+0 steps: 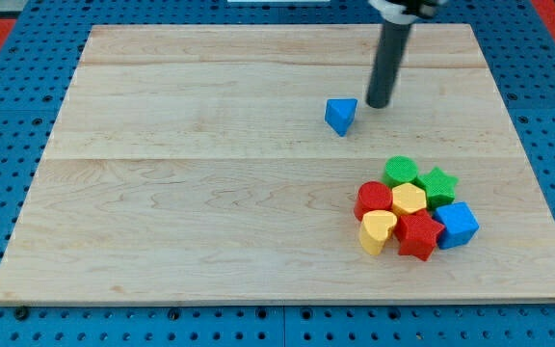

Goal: Push blue triangle to group of blocks

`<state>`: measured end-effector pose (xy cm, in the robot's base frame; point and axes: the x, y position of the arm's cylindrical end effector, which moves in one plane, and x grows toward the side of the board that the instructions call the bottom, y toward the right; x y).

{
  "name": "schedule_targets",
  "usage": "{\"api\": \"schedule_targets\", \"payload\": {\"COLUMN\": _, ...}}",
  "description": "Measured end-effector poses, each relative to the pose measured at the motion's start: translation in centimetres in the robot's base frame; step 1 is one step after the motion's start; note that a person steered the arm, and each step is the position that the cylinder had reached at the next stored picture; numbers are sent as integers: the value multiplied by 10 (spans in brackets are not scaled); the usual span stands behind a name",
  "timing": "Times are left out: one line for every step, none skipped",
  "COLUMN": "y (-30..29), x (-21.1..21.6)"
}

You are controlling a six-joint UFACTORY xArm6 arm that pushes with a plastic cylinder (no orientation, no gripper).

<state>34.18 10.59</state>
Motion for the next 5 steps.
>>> {"api": "schedule_targets", "payload": {"y": -44, "x": 26}}
{"api": "schedule_targets", "payload": {"y": -41, "x": 102}}
{"api": "schedule_targets", "payload": {"y": -44, "x": 132}}
{"api": "schedule_targets", "payload": {"y": -44, "x": 71}}
{"api": "schedule_targets", "payload": {"y": -16, "x": 70}}
